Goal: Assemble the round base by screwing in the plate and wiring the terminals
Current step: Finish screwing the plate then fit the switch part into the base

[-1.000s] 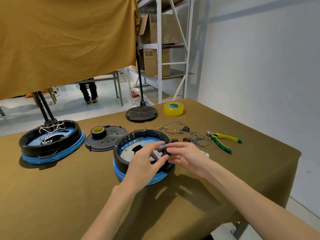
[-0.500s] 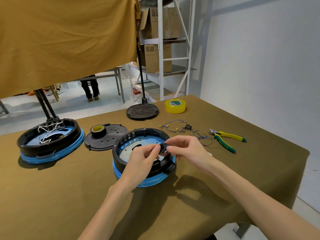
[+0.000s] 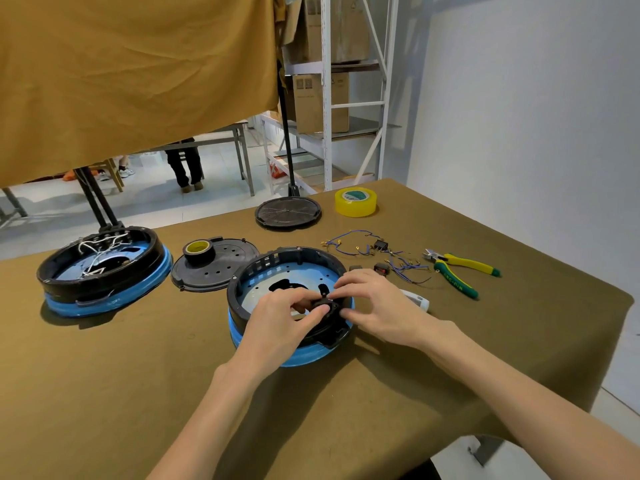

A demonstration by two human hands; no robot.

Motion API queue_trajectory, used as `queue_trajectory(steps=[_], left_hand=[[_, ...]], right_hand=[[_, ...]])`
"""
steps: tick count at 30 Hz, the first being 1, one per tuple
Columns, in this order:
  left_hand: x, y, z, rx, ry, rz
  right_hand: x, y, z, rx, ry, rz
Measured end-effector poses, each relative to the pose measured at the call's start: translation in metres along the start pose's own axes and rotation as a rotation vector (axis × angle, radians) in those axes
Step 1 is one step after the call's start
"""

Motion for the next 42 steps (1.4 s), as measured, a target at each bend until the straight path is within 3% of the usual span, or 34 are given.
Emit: queue_trajectory(steps=[5, 17, 31, 42], left_hand=[[0.004, -0.005, 0.000, 0.031, 0.023, 0.012], [0.006, -0.021, 0.007, -0.135, 0.031, -0.020], [0.018, -0.018, 0.007, -0.118, -0.034, -0.024], [0.011, -0.016, 0.016, -0.104, 0.073, -0.103]], right_hand=[[0.003, 0.001, 0.003, -0.043, -0.009, -0.021], [-0.002, 0.004, 0.006, -0.087, 0.037, -0.084], [-0.001, 0.011, 0.005, -0.137, 0.067, -0.116], [0.002, 0.011, 0.008, -0.174, 0.084, -0.193]])
Point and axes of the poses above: each hand's wrist, its own z-axis away from the middle knuckle, its own y-axis out of the palm, x = y × z, the point moved 8 cm from there along -z, towards the middle knuckle, and after that the axes turned 13 degrees about -x, right-handed, at the moved point
